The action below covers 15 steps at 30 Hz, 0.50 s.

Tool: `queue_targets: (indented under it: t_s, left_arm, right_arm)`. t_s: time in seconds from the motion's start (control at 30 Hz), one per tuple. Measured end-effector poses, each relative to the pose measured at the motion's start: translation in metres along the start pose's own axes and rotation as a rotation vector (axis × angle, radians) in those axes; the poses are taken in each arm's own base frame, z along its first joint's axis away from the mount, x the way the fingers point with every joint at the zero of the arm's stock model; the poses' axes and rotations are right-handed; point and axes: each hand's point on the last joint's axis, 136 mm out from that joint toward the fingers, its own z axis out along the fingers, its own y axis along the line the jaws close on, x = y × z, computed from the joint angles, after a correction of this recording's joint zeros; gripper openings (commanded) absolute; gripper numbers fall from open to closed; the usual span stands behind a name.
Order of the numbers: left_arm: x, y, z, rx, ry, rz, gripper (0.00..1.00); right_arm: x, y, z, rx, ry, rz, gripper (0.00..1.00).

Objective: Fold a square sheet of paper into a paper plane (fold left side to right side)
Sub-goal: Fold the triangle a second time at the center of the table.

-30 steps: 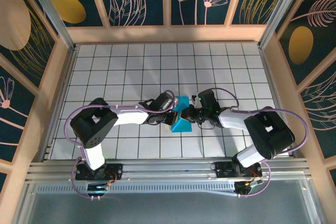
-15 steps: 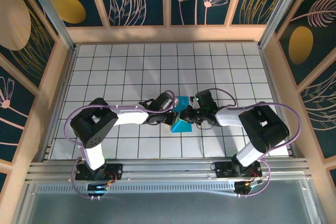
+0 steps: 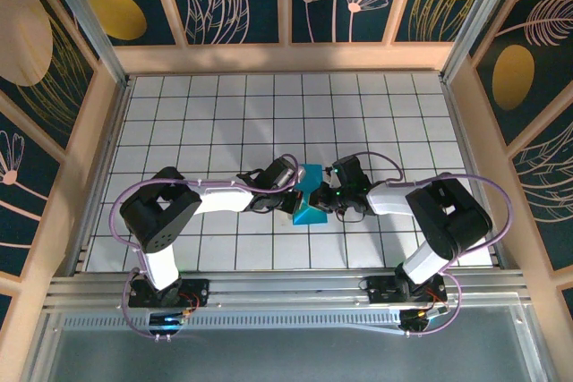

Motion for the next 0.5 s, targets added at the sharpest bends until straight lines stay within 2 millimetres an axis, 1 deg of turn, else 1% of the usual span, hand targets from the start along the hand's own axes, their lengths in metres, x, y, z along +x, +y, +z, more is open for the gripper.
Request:
queue_targets:
  t_s: [0.1, 0.23, 0.37, 0.47, 0.5]
  left_arm:
    - [0.000, 0.000, 0.000, -0.002, 0.000, 0.000, 0.13]
    - [-0.001, 0.002, -0.004, -0.017, -0.004, -0.005, 0.23]
    - [-0.006, 0.005, -0.020, -0.052, -0.025, -0.010, 0.30]
    - [-0.017, -0.001, -0.040, -0.045, -0.065, -0.017, 0.30]
    - [-0.021, -0.005, -0.048, -0.035, -0.080, -0.020, 0.28]
  right_arm:
    - [0.000, 0.000, 0.000, 0.001, -0.001, 0.000, 0.00]
    - [0.000, 0.000, 0.000, 0.002, -0.001, 0.000, 0.00]
    - [0.000, 0.000, 0.000, 0.002, -0.002, -0.001, 0.00]
    - [0.000, 0.000, 0.000, 0.002, -0.002, -0.001, 0.00]
    - [0.000, 0.000, 0.000, 0.002, -0.002, -0.001, 0.00]
